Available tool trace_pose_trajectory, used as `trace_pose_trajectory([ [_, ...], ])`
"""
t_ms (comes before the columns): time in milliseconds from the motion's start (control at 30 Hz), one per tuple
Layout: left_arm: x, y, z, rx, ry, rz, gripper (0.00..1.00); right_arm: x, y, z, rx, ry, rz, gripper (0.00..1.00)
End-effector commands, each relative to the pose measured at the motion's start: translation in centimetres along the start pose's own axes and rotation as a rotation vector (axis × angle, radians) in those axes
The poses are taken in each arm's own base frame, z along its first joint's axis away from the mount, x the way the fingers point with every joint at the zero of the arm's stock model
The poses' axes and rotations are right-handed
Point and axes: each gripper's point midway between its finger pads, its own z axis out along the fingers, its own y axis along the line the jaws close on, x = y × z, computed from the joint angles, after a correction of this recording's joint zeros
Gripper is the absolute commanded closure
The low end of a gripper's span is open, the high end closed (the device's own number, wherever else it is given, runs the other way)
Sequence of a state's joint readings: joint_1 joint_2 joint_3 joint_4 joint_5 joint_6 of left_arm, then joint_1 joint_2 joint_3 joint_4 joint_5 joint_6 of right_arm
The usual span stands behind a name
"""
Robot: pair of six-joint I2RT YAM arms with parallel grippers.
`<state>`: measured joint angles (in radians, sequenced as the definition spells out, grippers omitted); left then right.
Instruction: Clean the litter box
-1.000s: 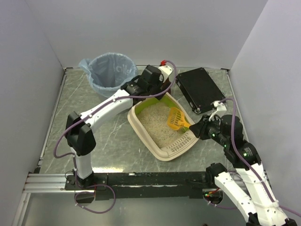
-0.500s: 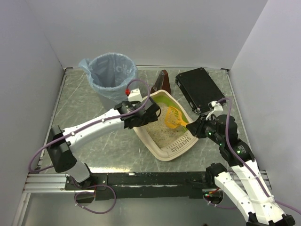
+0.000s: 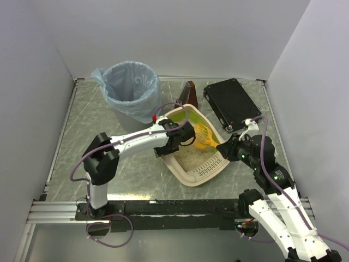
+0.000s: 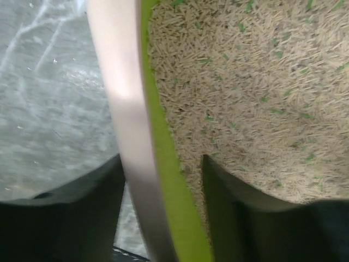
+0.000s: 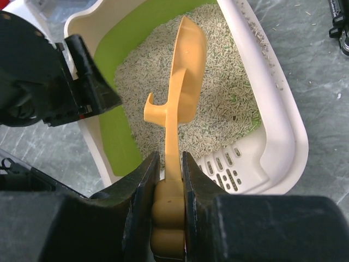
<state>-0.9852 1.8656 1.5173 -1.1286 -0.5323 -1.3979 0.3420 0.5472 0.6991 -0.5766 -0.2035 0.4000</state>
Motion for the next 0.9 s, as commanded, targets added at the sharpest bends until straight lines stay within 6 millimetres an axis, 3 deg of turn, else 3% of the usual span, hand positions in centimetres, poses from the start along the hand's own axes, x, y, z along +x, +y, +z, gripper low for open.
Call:
trace_pose_trajectory([
  [0,-1.6,-2.5,-1.3,0.074,-0.033,-0.015,0.48,-0.3,0.4,0.1,-0.022,0.002,-0.015,1.00],
  [133,-2.3,-1.2,-0.9,0.033,-0.080,0.055,0.65,1.2,1.0,0.1,-0.063,0.071,-0.005,1.00],
  [200,-2.8,-0.6,-0.9,0.015,-0.095,0.092,0.67,1.7,1.0,0.1,-0.066,0.102,0.002,1.00],
  [333,-4.3,-0.3,-1.1,0.020,-0.136,0.242,0.91,1.4,0.9,0.0,-0.044,0.104,0.013,1.00],
  [633,-5.1,-1.3,-1.3,0.094,-0.135,0.318,0.99,1.0,1.0,0.5,-0.003,0.165,0.079,1.00],
  [867,-4.8,-0.5,-0.9,0.030,-0.143,0.323,0.99,1.2,1.8,1.2,-0.020,0.262,0.097,1.00],
])
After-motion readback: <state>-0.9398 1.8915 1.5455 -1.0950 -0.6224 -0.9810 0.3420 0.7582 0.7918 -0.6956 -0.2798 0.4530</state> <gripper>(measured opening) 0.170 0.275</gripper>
